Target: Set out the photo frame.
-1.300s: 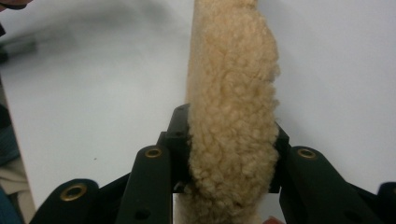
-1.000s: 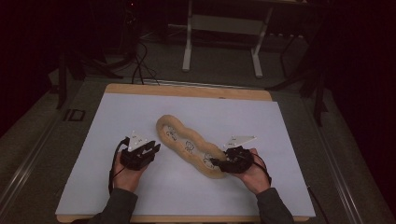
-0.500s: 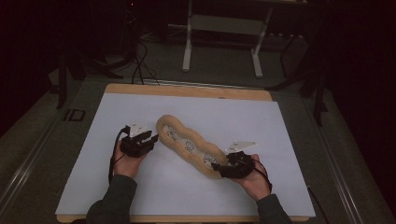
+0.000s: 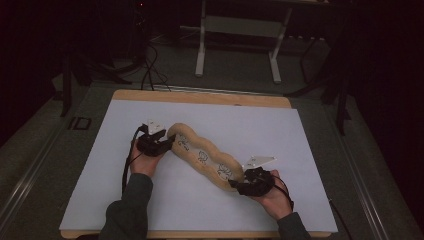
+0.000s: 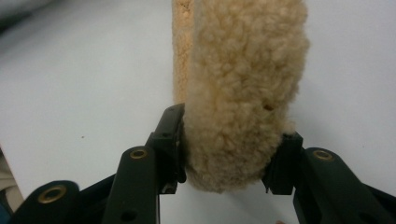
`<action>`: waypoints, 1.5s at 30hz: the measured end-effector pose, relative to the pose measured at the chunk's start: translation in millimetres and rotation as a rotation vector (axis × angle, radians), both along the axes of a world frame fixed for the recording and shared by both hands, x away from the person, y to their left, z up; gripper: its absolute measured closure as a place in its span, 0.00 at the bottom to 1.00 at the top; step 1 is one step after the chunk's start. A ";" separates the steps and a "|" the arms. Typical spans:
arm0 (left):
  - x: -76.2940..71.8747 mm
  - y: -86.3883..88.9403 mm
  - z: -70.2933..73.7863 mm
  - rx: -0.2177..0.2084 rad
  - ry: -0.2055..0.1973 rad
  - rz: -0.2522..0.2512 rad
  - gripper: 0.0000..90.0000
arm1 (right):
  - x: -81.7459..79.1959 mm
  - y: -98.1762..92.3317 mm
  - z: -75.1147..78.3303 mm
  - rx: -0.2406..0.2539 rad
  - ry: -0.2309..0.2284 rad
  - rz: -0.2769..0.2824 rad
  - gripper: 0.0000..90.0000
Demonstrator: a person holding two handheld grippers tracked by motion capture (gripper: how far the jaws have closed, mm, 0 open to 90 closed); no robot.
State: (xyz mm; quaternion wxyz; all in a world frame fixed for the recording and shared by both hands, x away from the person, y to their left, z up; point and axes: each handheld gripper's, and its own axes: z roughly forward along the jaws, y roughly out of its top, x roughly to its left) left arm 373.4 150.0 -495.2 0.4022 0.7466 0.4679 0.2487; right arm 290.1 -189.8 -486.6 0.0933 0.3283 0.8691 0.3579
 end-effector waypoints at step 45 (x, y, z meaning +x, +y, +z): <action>-2.0 4.6 -7.1 -0.029 0.047 0.033 0.82 | 13.7 -16.1 2.7 0.025 0.042 -0.042 0.70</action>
